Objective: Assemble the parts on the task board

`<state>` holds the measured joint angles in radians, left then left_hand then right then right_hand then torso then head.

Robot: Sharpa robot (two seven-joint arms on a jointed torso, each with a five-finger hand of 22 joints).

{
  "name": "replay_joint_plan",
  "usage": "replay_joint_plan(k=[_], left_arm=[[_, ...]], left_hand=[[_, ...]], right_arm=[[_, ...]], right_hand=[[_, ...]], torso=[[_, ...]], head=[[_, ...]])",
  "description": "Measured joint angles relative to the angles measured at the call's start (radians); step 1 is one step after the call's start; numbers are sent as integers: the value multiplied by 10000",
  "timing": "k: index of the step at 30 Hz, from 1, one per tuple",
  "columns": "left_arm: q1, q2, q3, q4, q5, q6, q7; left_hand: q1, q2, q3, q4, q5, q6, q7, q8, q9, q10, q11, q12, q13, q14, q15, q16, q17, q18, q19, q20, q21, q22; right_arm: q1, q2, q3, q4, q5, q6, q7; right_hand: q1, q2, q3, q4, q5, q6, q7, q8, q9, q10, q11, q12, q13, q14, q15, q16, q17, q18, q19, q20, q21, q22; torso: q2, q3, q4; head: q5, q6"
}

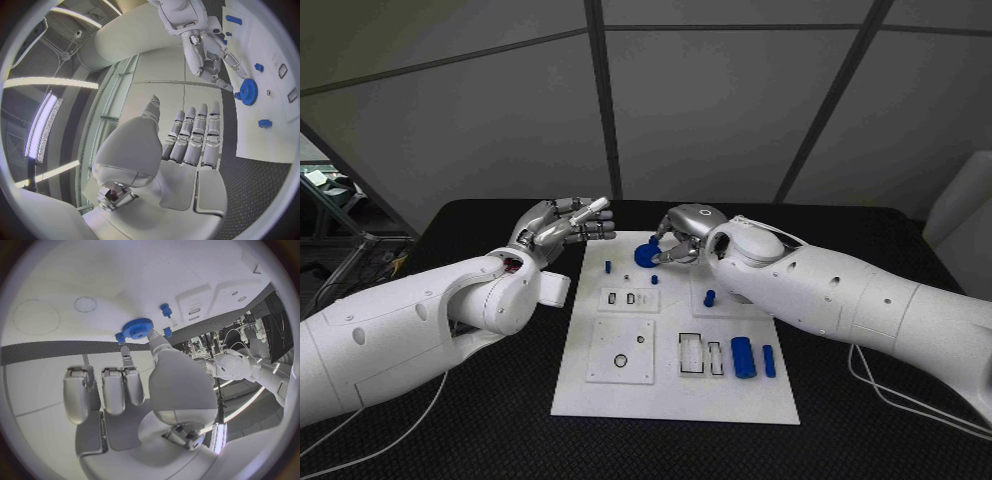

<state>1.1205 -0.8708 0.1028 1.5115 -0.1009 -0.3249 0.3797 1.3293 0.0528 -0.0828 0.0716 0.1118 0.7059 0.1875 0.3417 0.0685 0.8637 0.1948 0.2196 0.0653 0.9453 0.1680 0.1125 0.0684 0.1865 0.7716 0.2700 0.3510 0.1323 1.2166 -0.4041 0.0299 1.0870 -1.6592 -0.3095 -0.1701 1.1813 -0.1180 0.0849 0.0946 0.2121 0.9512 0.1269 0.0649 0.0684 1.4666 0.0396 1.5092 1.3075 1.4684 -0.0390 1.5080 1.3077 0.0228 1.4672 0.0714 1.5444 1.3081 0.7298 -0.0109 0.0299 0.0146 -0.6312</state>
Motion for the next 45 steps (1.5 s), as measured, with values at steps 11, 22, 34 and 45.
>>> replay_joint_plan(k=[11, 22, 34, 45], left_arm=[[0, -111, -1, -74, -1, 1, -1], [-4, -4, -2, -304, -1, 11, -1], [-29, 100, -7, -520, -1, 24, 1], [-43, 164, -5, -601, -1, 43, 1]], left_hand=[[0, 0, 0, 0, 0, 0, 0, 0, -9, 0, 0, 0, 0, 0, 0, 0, 0, 0, 0, 0, 0, -14], [0, 0, 0, 0, 0, 0, 0, 0, -8, 0, 0, 0, 0, 0, 0, 0, 1, 1, 0, 0, 0, -13], [0, 0, -28, -28, 0, 0, 0, 0, -7, 0, 0, -39, 0, 0, 0, 0, 1, 0, 0, 0, 0, -12], [0, 0, -27, -27, 0, 0, 0, 0, -7, 0, 0, -39, 0, 0, 0, 0, 1, 0, 0, 0, 0, -12]], right_arm=[[-2, -2802, 80, 1579, 2511, -644, 1206], [2, -3384, 89, 526, 4871, -85, 2474], [-15, -3114, 87, -49, 5263, 589, 2834], [-68, -2894, 86, -456, 5198, 1075, 2890]], right_hand=[[1380, 125, 401, -693, -78, 265, -62, 8, 1, 0, 0, -375, 0, 0, 0, -165, -1, -1, 0, -1, -220, -2], [1596, 65, 412, -978, -89, 294, -32, 8, -11, 0, -1, -376, 0, 0, 0, -209, -2, -1, 0, -1, -265, -3], [1596, 65, 371, -1019, -88, 293, -34, 8, -19, 0, -1, -376, 0, 0, -1, -209, -2, -1, 0, -1, -265, -4], [1596, 65, 371, -1018, -89, 293, -34, 8, -19, 0, -1, -376, 0, 0, 0, -209, -3, -1, 0, -2, -265, -5]], torso=[[-82, 48, -231], [-113, 139, -390], [-58, 212, -367], [-54, 211, -368]], head=[[-94, 174], [-181, 221], [-248, 157], [-290, 71]])
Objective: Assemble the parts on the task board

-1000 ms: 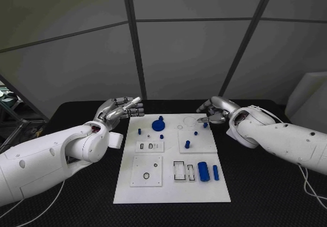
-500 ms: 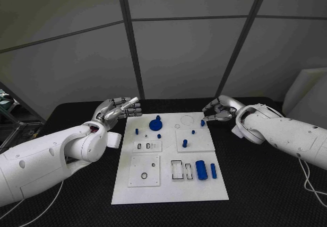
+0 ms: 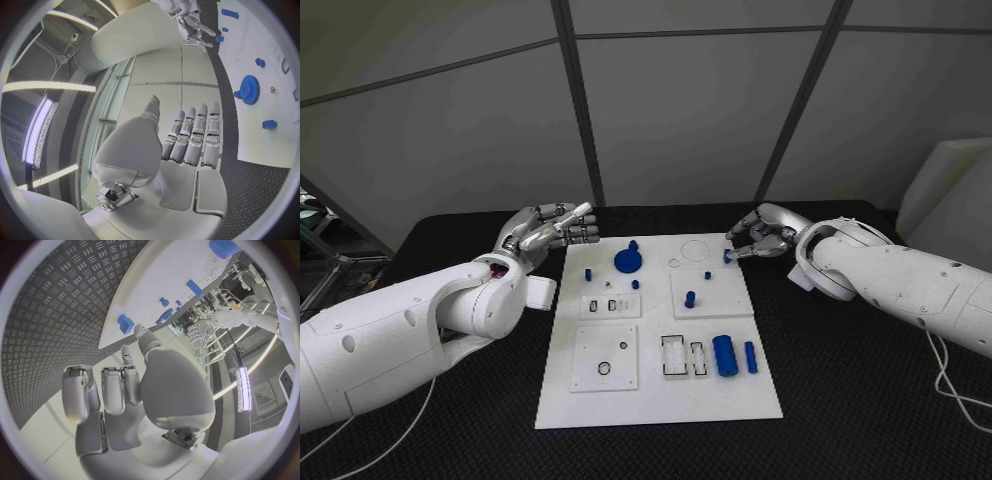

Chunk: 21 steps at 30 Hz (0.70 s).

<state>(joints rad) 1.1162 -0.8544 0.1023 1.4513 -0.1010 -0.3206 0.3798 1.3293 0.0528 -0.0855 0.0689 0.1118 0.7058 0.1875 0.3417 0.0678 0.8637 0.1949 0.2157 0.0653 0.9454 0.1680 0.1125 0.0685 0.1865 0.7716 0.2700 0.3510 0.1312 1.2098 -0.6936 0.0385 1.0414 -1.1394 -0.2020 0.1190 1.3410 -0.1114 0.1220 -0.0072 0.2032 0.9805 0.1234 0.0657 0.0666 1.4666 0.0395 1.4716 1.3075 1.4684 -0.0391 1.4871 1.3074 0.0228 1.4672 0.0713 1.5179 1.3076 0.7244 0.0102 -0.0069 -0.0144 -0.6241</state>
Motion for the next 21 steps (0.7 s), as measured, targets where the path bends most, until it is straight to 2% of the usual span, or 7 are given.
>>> replay_joint_plan(k=[21], left_arm=[[-23, 41, 0, -73, 0, 19, 0]], left_hand=[[0, 0, 0, 0, 0, 0, 0, 0, 1, 0, 0, 0, 0, 0, 0, 0, 0, 0, 0, 0, 0, -7]], right_arm=[[-62, 85, -1, -189, -194, 452, -10]], right_hand=[[-83, 83, 0, 0, 0, 103, -39, 0, 22, 0, -1, 0, 0, 0, 0, 0, -1, 0, 0, 0, 0, -1]], torso=[[-16, -9, 6]], head=[[20, -42]])
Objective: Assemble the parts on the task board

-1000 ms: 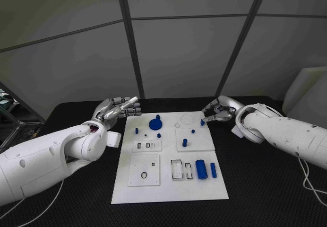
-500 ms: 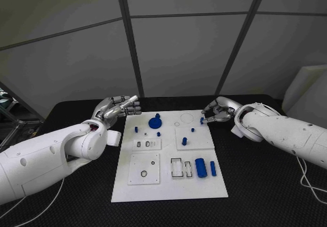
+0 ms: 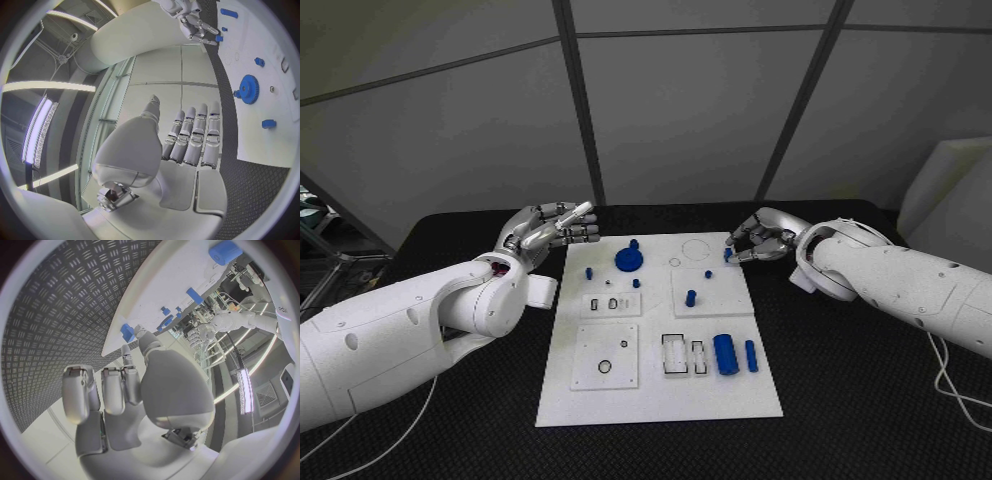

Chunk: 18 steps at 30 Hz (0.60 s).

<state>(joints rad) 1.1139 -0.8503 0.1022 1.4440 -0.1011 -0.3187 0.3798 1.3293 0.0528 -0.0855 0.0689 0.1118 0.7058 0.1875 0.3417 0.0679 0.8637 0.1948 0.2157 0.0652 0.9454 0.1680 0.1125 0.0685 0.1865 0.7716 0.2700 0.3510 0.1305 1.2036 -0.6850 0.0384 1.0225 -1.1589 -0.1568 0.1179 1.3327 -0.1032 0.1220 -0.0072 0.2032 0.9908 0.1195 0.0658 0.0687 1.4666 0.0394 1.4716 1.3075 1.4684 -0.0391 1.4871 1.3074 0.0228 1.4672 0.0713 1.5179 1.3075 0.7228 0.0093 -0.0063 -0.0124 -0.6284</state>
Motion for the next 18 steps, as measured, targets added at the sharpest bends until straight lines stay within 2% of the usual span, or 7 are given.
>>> replay_joint_plan(k=[6, 8, 12, 18], left_arm=[[-1, 1, 0, -5, 0, 2, 0], [-2, 1, 0, -7, 0, 2, 0], [-2, 1, 0, -8, 0, 2, -1], [-2, 0, 0, -11, 0, 3, -1]], left_hand=[[0, 0, 0, 0, 0, 0, 0, 0, 0, 0, 0, 0, 0, 0, 0, 0, 0, 0, 0, 0, 0, 0], [0, 0, 0, 0, 0, 0, 0, 0, 0, 0, 0, 0, 0, 0, 0, 0, 0, 0, 0, 0, 0, 1], [0, 0, 0, 0, 0, 0, 0, 0, 0, 0, 0, 0, 0, 0, 0, 0, 0, 0, 0, 0, 0, 1], [0, 0, 0, 0, 0, 0, 0, 0, 0, 0, 0, 0, 0, 0, 0, 0, 0, -1, 0, 0, 0, 1]], right_arm=[[-17, 47, 0, -24, -65, 83, -6], [-21, 53, 0, -35, -84, 103, -7], [-27, 66, 0, -63, -118, 133, -9], [-31, 95, 0, -85, -157, 162, -14]], right_hand=[[-21, 27, 26, -26, 0, 146, -13, 37, 11, 0, 0, 0, 0, 0, 0, 0, 0, 0, 0, 0, 0, 0], [-32, 115, 26, -26, 0, 156, -23, 38, 10, 0, 0, 0, 0, 0, 0, 0, 0, 0, 0, 0, 0, 0], [-37, 119, 52, -51, 0, 245, -42, 37, 20, 0, 0, 0, 0, 0, 0, 0, 0, 0, 0, 0, 0, 0], [-75, 261, 52, -52, 0, 360, -75, 77, 20, 0, 0, 0, 0, 0, 0, 0, 0, -1, 0, 0, 0, 0]], torso=[[-3, -1, 0], [-3, -1, 0], [-3, -1, 0], [-3, 1, 0]], head=[[0, -21], [0, -24], [1, -34], [9, -35]])
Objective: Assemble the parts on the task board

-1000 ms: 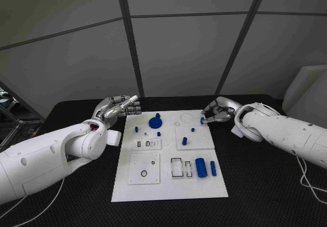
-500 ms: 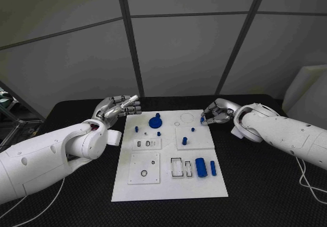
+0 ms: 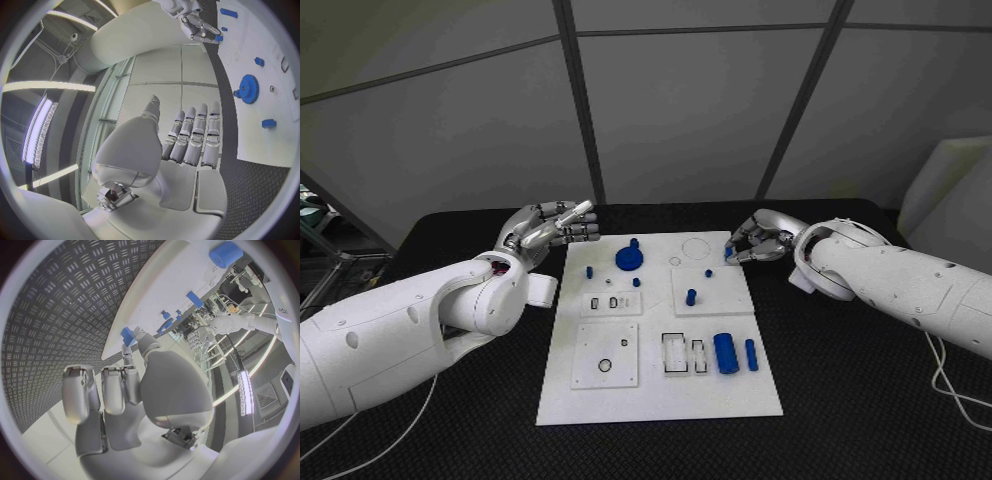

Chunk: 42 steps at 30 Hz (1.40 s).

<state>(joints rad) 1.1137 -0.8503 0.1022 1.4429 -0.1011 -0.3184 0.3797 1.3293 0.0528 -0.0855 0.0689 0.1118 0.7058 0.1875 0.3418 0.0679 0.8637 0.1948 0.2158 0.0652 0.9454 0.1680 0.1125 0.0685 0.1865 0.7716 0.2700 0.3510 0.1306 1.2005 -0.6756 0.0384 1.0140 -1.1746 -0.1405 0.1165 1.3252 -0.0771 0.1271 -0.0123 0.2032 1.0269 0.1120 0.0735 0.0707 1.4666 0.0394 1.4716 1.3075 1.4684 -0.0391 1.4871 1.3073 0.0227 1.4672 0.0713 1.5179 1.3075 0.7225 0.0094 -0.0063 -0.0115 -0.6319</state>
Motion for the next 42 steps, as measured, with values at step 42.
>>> replay_joint_plan(k=[42], left_arm=[[-1, -117, 0, 39, -1, 36, -29]], left_hand=[[39, 146, 30, -86, 0, 0, 0, -77, -4, 0, 0, -78, 0, 0, 0, -42, 0, 0, 0, 0, 0, -27]], right_arm=[[-62, -575, 27, 2176, -554, -2179, -688]], right_hand=[[-134, 843, 465, -326, 812, 805, -155, -47, 72, 1, -218, 116, 0, -34, -112, 67, 0, 1, -35, -108, 228, -1]], torso=[[-52, -12, -17]], head=[[-57, 48]])
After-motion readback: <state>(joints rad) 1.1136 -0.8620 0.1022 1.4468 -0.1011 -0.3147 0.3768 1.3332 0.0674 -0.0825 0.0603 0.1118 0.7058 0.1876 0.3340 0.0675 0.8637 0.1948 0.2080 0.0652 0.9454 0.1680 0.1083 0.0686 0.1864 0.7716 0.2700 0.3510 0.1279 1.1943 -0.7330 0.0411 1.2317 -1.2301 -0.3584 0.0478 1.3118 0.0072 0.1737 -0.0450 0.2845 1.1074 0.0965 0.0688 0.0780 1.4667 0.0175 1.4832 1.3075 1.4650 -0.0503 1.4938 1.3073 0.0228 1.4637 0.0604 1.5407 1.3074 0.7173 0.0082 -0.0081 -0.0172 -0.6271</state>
